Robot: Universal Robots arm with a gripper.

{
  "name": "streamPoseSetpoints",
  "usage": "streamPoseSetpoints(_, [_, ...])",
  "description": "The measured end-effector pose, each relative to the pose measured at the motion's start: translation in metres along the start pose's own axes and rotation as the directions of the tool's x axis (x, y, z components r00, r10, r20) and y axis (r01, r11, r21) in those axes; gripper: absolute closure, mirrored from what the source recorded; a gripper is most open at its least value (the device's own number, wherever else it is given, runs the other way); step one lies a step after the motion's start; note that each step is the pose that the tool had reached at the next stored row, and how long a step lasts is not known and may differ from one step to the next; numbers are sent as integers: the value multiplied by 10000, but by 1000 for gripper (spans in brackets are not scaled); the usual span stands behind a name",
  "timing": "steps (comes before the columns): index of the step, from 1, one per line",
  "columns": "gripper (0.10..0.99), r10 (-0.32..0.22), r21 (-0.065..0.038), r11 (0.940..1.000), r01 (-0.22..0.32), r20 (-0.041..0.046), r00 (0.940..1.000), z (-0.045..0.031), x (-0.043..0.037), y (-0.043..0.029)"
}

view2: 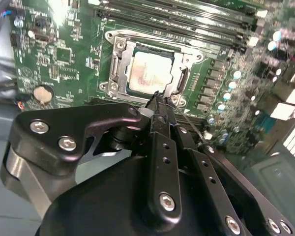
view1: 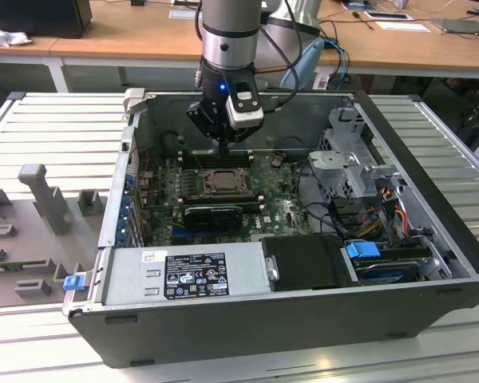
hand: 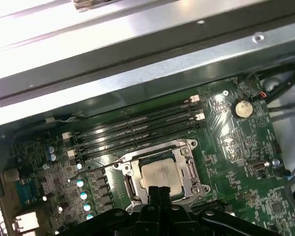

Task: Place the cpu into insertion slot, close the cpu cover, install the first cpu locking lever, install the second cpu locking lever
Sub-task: 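Install the first cpu locking lever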

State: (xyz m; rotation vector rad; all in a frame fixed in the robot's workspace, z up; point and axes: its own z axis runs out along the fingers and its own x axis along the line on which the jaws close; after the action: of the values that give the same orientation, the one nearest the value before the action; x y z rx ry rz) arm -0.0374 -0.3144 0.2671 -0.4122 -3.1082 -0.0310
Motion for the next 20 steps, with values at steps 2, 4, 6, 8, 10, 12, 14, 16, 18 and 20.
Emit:
streamPoseSetpoints(2, [980, -454, 5, 9990, 454, -9, 9990, 6, 0, 0])
streamPoseSetpoints(4, [980, -876, 7, 9962, 876, -16, 9962, 11, 0, 0])
streamPoseSetpoints(6, [980, -1084, 8, 9941, 1084, -11, 9941, 12, 0, -1])
streamPoseSetpoints(8, [980, -1087, -4, 9941, 1087, 31, 9941, 14, 33, -10])
streamPoseSetpoints(10, [980, -1139, -40, 9935, 1141, 236, 9932, 17, 69, -19])
streamPoseSetpoints(12, [980, -1362, -52, 9906, 1365, 316, 9902, 20, 68, -18])
streamPoseSetpoints(14, [980, -1790, -51, 9838, 1792, 310, 9834, 28, 68, -19])
streamPoseSetpoints(16, [980, -2247, -46, 9744, 2250, 300, 9740, 40, 68, -19])
streamPoseSetpoints(18, [980, -2607, -44, 9653, 2610, 291, 9650, 49, 68, -20])
streamPoseSetpoints(20, [980, -2872, -41, 9578, 2874, 285, 9574, 49, 69, -20])
